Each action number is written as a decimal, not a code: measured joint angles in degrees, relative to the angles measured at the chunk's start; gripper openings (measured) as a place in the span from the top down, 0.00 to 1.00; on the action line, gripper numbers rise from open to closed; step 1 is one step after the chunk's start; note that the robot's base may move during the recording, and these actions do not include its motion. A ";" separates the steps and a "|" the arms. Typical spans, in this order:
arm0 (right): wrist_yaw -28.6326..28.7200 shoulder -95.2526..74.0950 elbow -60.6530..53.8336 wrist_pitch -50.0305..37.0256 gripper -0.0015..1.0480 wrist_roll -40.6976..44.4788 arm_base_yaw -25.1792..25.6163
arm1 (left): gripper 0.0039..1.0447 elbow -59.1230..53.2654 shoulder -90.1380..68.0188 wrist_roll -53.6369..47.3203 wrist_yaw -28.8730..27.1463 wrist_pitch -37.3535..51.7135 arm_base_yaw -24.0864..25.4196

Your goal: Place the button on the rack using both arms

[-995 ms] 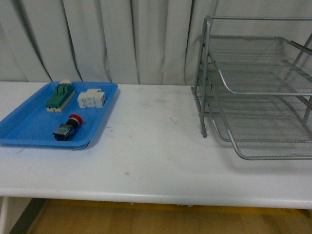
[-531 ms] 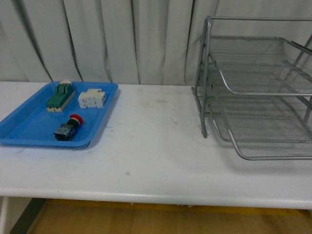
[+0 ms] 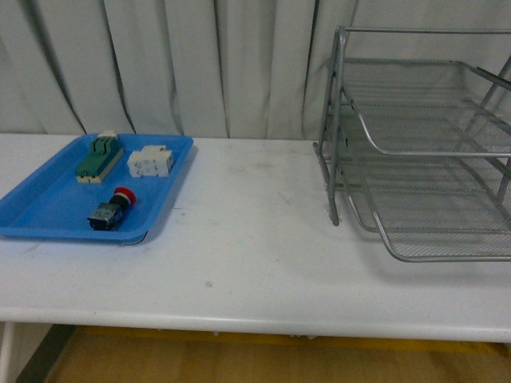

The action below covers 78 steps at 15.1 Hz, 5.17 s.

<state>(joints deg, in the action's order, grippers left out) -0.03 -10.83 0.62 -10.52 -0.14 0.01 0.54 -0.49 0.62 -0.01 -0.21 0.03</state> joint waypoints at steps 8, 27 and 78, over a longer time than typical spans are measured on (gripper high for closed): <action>0.02 10.62 0.04 10.73 0.98 0.00 0.00 | 0.06 0.00 0.00 0.00 0.02 0.02 0.00; 0.04 10.62 0.04 10.71 0.06 0.04 0.00 | 0.06 38.18 -84.87 3.21 4.76 19.56 8.13; 0.02 10.62 0.04 10.73 0.06 0.04 0.00 | 0.66 33.53 -73.37 1.97 2.56 9.18 1.84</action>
<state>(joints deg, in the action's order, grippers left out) -0.01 -0.21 0.67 0.21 -0.10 0.01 34.06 -73.87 2.59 2.55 8.97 1.87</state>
